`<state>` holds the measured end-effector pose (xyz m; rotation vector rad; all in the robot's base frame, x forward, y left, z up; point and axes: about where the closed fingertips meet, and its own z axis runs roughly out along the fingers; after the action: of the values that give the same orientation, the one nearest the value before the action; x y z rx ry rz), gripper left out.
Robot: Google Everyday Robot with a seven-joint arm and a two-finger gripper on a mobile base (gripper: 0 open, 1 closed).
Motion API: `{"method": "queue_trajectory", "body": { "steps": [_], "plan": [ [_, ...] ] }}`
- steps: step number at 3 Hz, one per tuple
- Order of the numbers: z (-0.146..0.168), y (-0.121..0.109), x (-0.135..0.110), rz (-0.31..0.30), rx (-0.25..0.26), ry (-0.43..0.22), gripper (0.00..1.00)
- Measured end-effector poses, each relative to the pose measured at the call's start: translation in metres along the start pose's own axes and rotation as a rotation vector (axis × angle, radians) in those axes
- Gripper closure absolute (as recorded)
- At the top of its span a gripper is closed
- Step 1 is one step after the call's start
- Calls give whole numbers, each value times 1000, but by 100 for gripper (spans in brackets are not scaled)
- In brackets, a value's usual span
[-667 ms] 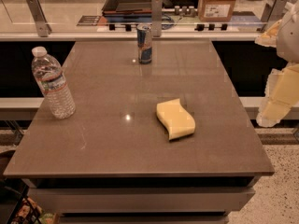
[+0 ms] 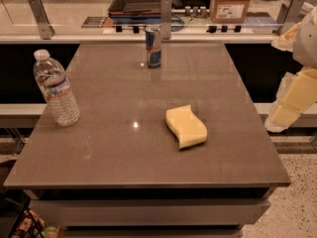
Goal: Knock redbull can over
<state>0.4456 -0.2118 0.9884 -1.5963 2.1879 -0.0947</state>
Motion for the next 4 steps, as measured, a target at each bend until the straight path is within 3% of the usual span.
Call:
{"method": "queue_trajectory", "body": {
  "steps": [2,4],
  "plan": [
    [31,-26,-19,157,10,-211,0],
    [51,-64,-57,194,141,-410,0]
  ]
}}
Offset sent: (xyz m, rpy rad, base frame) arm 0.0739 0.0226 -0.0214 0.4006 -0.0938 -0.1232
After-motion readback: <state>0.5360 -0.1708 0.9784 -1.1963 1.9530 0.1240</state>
